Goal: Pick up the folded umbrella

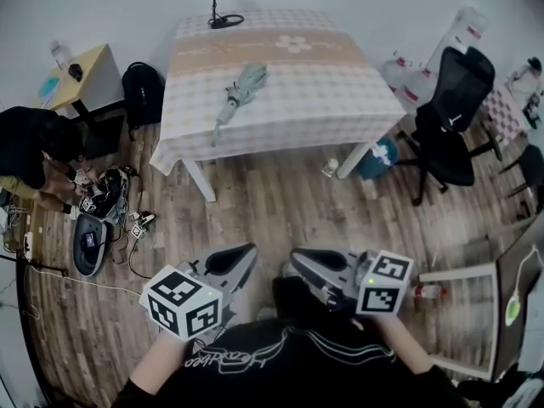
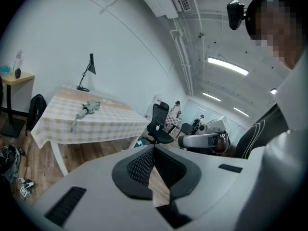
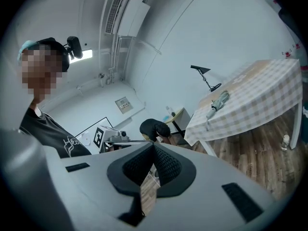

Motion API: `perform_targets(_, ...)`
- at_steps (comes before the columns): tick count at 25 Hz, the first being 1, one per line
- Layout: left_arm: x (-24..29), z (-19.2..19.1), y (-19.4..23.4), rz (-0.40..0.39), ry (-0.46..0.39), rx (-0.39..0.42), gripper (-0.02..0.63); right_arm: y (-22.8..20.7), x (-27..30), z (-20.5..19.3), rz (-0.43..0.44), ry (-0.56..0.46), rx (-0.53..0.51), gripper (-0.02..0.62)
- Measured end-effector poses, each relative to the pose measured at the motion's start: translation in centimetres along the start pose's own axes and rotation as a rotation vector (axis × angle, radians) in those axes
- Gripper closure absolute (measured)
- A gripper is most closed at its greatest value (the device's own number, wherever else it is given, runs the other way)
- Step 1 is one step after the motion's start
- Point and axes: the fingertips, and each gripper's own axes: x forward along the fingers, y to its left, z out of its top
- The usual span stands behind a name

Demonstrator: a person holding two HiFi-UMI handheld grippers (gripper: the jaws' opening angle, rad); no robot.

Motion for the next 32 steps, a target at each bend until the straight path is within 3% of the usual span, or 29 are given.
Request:
perform_targets(6,3.3,2.1,2.7,0.034,0.004,0.005,0.607,-4.6,1.0,1.9,0.026,0.009,0.017,0.584)
perform_targets(22,18.7,13.9,11.2,0.134,0.011,-0.002,0.607,-21.5,2.1,15.6,0.083,0.026,0.027,0.584)
perform_targets(32,22.2,16.3,14.5,0.196,0.029,0.014,0.606,-25.9,3.1,18.8,0.115,0.033,0.015,0.584)
